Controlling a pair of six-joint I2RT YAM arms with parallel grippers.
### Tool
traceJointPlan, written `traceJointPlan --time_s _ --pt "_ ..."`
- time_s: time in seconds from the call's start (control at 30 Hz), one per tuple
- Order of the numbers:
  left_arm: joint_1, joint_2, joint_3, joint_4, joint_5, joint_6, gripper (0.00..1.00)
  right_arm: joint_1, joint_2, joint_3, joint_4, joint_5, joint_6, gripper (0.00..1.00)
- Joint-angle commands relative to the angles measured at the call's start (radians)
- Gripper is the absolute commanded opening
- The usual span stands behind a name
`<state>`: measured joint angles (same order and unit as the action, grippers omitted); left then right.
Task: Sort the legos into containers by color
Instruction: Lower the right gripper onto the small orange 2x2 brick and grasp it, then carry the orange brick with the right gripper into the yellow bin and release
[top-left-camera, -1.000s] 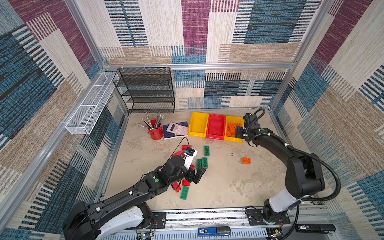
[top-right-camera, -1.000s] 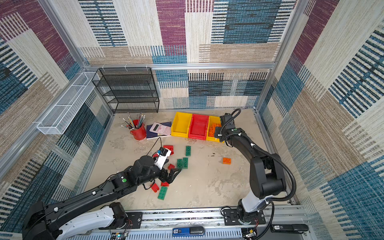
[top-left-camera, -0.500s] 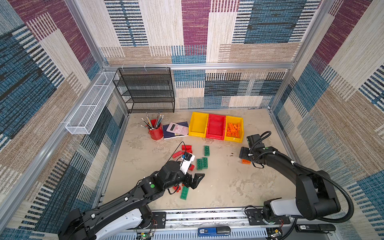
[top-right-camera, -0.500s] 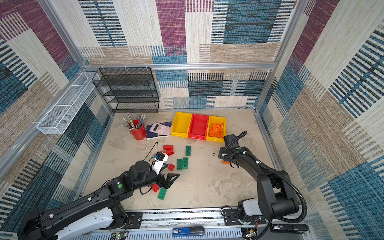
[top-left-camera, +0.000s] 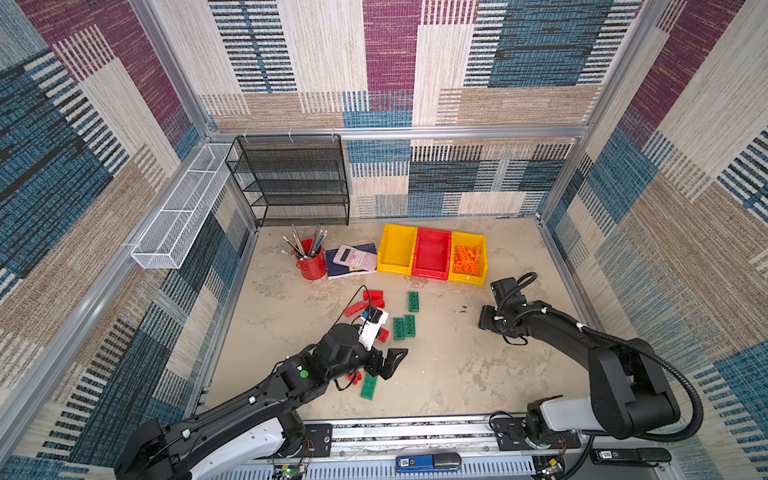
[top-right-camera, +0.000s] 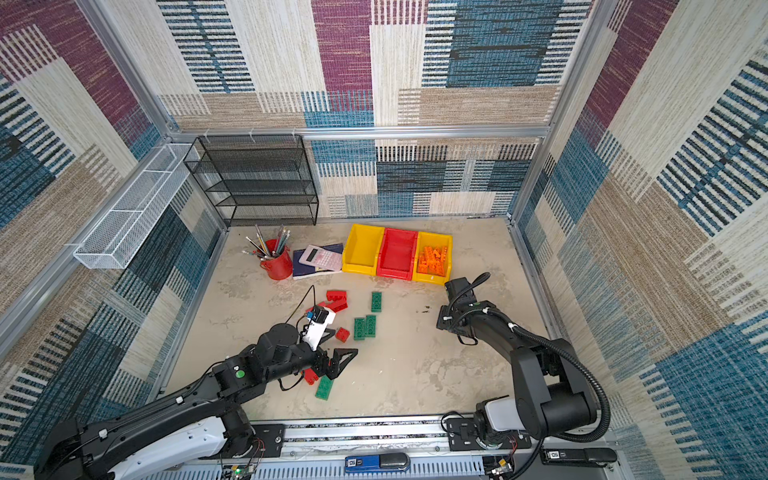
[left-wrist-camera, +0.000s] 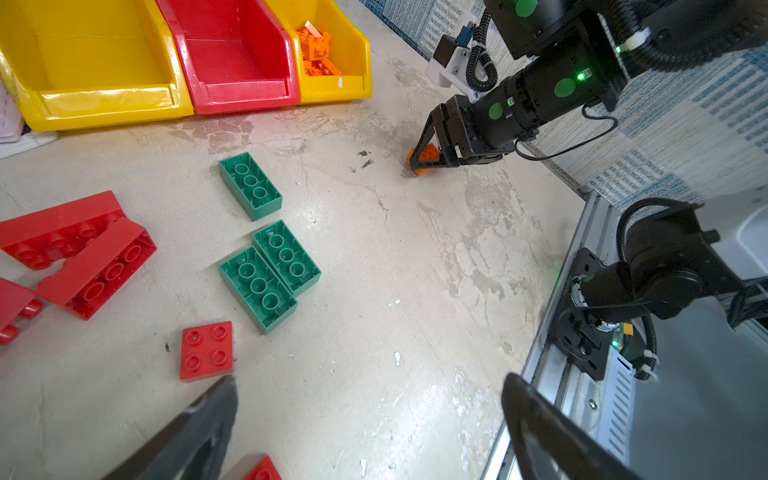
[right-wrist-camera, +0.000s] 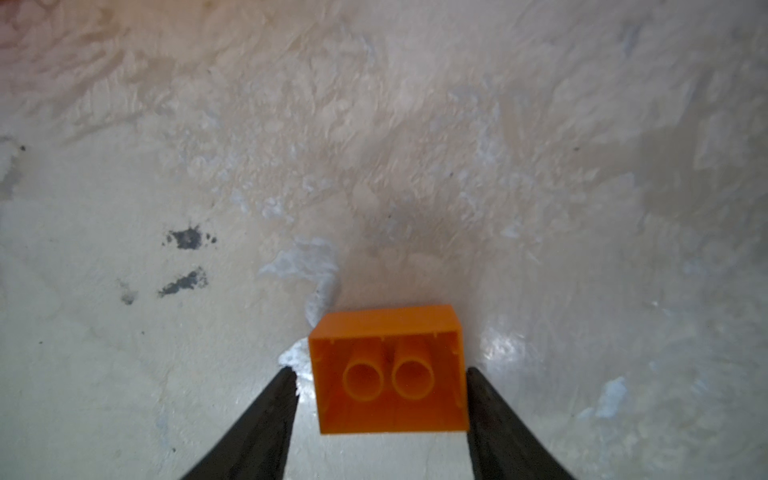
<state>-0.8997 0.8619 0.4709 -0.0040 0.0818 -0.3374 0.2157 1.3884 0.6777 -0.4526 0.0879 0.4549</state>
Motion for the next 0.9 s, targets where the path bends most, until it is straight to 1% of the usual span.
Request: traceJointPlan --time_s 0.0,0.13,0.5,0.67,0.77,0.87 --pt "0.0 0.01 -0.002 0.034 -0.013 -0.002 0.99 0.007 0.012 -0.001 0.032 0.011 -0.005 0.58" --pt "0.0 0.014 0.0 0.035 -0.013 -0.005 0.99 0.007 0.017 0.001 0.035 0.023 -0.018 0.58" --pt "0.0 0.034 0.02 0.013 -0.015 -0.004 0.99 0.007 0.041 0.029 0.034 0.062 -0.065 0.62" --pt "0.0 0.052 0.025 0.01 -0.019 -0.005 0.99 0.007 0.033 0.028 0.052 0.051 -0.086 0.63" --pt "0.0 0.074 0.038 0.014 -0.016 -0.005 0.99 0.007 0.042 0.029 0.069 0.031 -0.096 0.62" --pt "-0.001 0.091 0.046 0.019 -0.014 -0.01 0.99 0.007 0.059 0.028 0.085 0.007 -0.106 0.57"
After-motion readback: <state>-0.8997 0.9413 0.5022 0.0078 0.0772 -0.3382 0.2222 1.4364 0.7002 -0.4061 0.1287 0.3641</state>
